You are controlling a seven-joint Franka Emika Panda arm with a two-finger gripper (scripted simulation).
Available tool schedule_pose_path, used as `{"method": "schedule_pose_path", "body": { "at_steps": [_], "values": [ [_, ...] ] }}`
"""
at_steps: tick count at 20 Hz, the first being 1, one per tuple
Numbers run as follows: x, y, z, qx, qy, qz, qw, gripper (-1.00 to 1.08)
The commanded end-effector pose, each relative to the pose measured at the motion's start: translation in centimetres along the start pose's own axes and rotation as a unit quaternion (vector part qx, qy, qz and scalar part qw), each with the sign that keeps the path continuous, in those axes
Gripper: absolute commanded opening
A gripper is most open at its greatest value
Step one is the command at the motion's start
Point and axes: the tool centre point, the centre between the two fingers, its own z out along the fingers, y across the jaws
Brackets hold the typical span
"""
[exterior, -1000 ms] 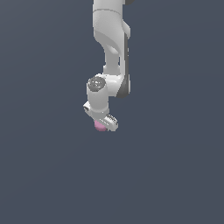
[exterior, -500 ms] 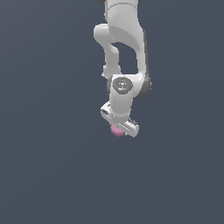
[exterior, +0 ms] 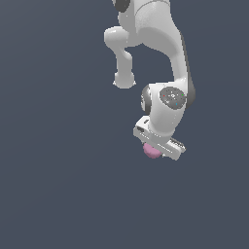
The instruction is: Pick up the object and move it to a goal position.
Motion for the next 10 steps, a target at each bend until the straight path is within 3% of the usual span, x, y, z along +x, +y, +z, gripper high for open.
{"method": "schedule_pose_path", "body": {
  "at_steps": [1, 10],
  "values": [
    [-0.2, -1.6, -0.5, 0.0, 0.0, 0.001, 1.0, -1.0],
    [-0.6, -4.5, -1.2, 0.0, -0.001, 0.001, 1.0, -1.0]
  ]
}}
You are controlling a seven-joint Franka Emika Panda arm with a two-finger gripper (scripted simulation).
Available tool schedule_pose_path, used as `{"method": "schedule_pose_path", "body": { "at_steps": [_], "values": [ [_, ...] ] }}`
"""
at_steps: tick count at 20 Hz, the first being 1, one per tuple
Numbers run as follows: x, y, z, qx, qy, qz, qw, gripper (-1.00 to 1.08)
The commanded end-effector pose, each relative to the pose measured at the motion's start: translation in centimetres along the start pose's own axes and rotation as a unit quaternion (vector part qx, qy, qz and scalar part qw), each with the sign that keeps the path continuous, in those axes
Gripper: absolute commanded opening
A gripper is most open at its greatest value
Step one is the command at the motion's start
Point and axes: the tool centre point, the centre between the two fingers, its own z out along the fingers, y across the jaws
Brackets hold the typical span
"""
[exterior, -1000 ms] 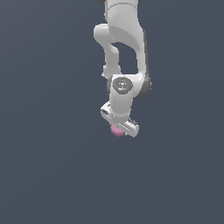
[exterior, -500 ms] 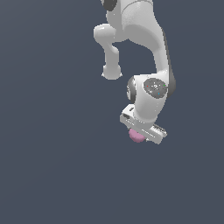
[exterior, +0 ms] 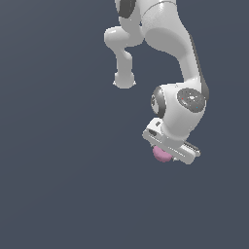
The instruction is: Pick up the object and move it to a goal position.
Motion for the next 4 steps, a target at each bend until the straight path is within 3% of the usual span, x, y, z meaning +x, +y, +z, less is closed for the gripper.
{"method": "schedule_pose_path", "body": {
  "at_steps": [1, 4],
  "values": [
    [-0.01, -0.44, -0.13, 0.0, 0.0, 0.0, 1.0, -1.0],
    [-0.03, -0.59, -0.17, 0.0, 0.0, 0.0, 1.0, -1.0]
  ]
}}
